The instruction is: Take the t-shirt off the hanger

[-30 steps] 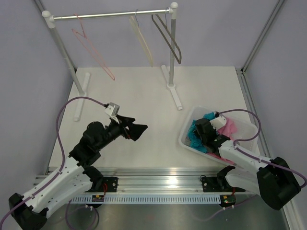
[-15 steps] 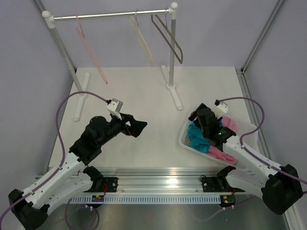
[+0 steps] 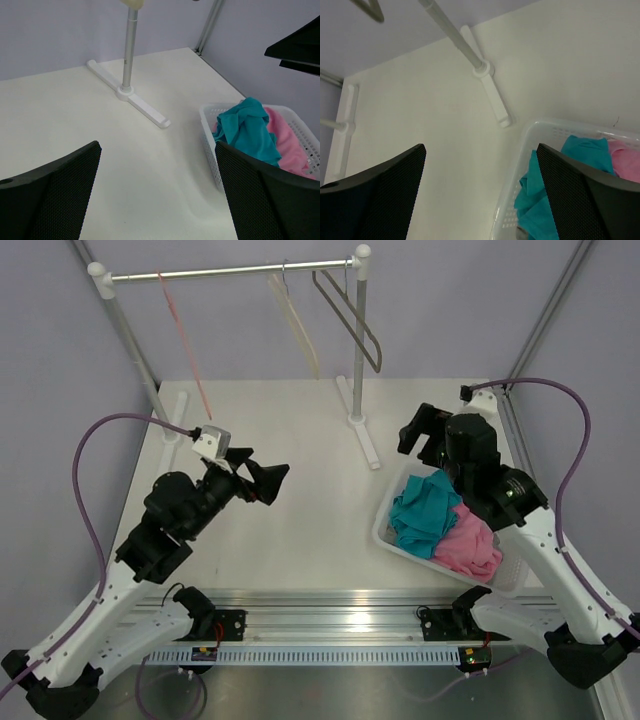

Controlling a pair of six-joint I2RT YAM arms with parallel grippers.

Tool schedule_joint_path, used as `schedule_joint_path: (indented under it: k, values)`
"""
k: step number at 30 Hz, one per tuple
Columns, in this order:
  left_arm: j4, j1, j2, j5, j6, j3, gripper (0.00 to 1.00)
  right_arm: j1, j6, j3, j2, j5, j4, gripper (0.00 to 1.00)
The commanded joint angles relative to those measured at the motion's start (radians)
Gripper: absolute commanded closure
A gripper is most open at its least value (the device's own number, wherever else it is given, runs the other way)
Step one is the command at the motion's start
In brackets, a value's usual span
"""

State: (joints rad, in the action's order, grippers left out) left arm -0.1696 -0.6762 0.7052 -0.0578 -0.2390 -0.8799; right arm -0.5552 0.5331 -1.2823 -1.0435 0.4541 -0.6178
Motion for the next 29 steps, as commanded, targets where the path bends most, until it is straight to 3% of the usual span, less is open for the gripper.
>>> schedule_joint_path:
  k: [1, 5, 12, 29]
  values:
    - [-0.042, -0.002, -0.029, -0.025, 0.027, -0.027, 0.01, 0.003, -0.125, 0.059, 0.045, -0.241, 0.028, 0.01]
    - [-0.138, -0.003, -0.018, -0.167, 0.047, -0.021, 0.01, 0.003, -0.15, 0.273, 0.149, -0.419, 0.239, 0.0]
    - [-0.165, -0.003, -0.045, -0.185, 0.015, -0.024, 0.01, 0.003, -0.14, 0.265, 0.117, -0.514, 0.248, 0.0]
    - [-0.145, -0.003, -0.027, -0.145, -0.002, -0.002, 0.01, 0.003, -0.14, 0.331, 0.26, -0.5, 0.302, 0.0]
